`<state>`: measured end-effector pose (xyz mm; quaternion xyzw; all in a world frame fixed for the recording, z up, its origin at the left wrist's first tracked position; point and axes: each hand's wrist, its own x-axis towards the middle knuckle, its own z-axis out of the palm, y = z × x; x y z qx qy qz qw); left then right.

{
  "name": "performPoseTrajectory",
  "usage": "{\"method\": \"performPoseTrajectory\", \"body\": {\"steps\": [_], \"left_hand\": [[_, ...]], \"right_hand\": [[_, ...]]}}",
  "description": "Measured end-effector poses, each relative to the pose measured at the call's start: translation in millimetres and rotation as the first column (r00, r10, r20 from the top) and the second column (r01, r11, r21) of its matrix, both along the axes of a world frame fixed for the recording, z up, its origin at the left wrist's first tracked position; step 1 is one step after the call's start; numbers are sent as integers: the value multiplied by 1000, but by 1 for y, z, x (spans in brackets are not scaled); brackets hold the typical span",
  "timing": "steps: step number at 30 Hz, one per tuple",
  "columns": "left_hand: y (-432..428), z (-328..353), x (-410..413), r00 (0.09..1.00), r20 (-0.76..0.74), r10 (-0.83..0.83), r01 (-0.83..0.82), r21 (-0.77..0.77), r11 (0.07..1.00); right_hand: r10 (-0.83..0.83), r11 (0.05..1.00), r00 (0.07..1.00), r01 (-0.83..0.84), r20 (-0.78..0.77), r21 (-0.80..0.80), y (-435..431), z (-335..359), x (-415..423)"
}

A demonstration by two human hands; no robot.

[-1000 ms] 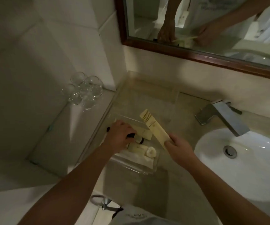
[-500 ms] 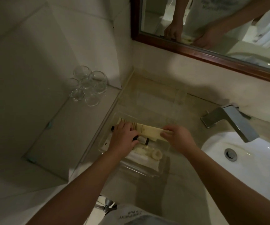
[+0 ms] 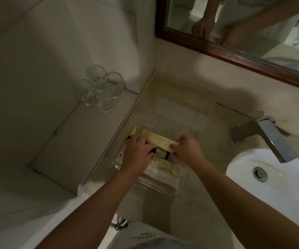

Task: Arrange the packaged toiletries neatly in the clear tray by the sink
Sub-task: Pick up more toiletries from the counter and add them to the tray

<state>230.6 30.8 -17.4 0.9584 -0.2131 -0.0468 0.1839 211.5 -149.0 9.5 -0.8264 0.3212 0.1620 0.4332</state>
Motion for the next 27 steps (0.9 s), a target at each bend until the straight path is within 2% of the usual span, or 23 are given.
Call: {"method": "performPoseTrajectory", "body": {"steps": [3,9,13,21,24,27], "left_hand": [[0,-1,-1,1000,-8,29,-29,-32,999],[1,-2,1,999,-8,38,-38,-45,998],[2,-2,3,999,0,43,-43,-50,998],[2,0,3,999,-12,43,-44,-51,998],[3,2,4,999,-23,36,-37,-65,997],[6,2,5,999,-34,38,-40,-79,996]], "right_hand": [[-29,999,1000,29,4,-22,3,-4,3],[70,971,997,-63,20,-230,3,-9,3],[95,957,994,-76,55,-279,4,-12,0],[174,895,985,-166,-18,-415,6,-9,0],[206,900,979,-189,2,-393,9,-7,-3],[309,889,951,-278,30,-364,16,-6,-13]]}}
